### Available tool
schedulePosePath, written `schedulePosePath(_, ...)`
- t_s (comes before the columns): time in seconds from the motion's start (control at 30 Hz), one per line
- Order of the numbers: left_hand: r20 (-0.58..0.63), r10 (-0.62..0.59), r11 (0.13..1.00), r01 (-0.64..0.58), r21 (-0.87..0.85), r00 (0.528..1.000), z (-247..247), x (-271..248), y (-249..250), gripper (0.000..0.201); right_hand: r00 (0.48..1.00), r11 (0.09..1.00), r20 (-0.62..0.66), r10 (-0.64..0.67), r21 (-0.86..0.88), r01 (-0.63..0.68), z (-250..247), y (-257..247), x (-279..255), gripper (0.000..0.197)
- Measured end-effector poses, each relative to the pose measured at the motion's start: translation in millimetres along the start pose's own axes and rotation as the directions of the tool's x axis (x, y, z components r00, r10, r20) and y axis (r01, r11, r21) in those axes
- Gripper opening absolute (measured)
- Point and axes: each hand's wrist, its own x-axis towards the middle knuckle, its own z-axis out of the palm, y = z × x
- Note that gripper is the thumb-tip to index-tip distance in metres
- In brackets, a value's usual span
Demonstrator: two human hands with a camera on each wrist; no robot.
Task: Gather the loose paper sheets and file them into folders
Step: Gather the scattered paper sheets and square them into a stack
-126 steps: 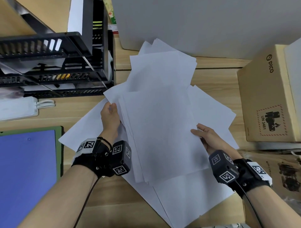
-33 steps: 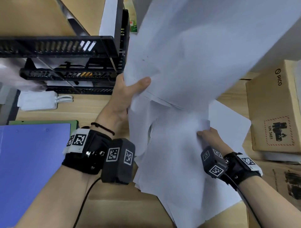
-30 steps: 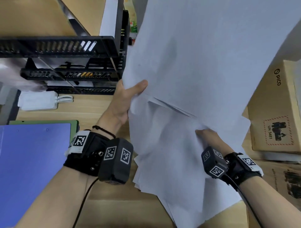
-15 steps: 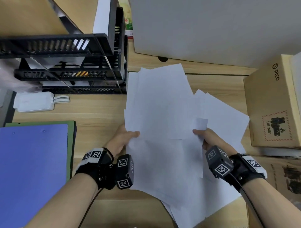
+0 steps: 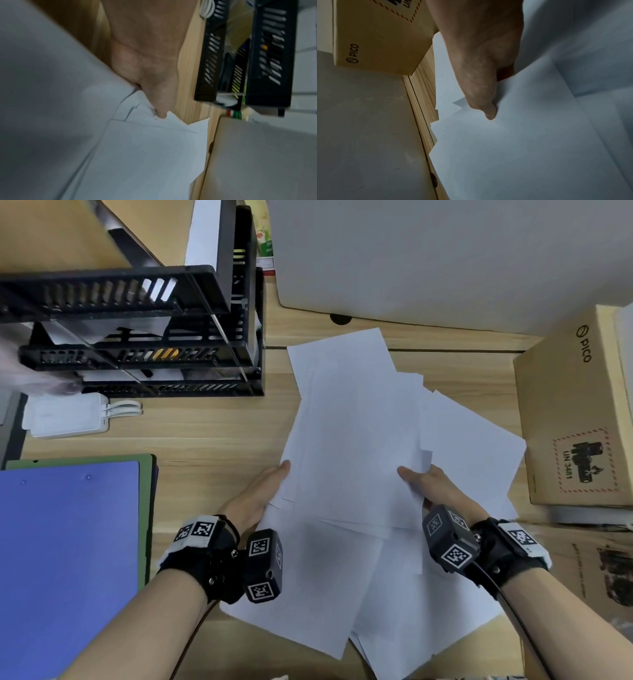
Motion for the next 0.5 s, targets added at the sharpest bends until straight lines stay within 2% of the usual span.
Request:
schedulePosePath(0.1,-0.09,0.015,0.999,-0.017,-0.028,0.996,-1.6,4.4,9.1,0.045,1.0,0.998,0.024,0.012,-0.056,-0.011,-5.0,3.7,-4.7,0.026)
schedulePosePath(0.2,-0.117,0.031,0.999,-0.032,-0.009,0.993,-5.8,6.0,24.3,0.041,1.0,0.999,0.031,0.002,-0.041,-0.001,-13.7,11.5,-4.6,0.027)
schedulePosePath(0.3,0.006,-0.035,0.999,0.035,0.008,0.999,-8.8,0.9,29.6,0.035,1.0,1.0,0.023,-0.012,-0.008,0.012,-19.0,17.2,-5.0,0.029)
schedulePosePath(0.37,0.067,-0.042,0.998,0.038,0.051,0.997,-7.7,0.2,21.4,0.033,1.0,0.999,0.012,0.005,0.038,-0.005,-18.1,19.9,-5.1,0.03)
schedulePosePath(0.5,0.052,0.051,0.989,-0.057,0.134,0.997,7.0,4.8,1.5,0.024,0.999,0.984,-0.009,0.049,0.172,-0.047,-7.9,18.6,-4.5,0.036)
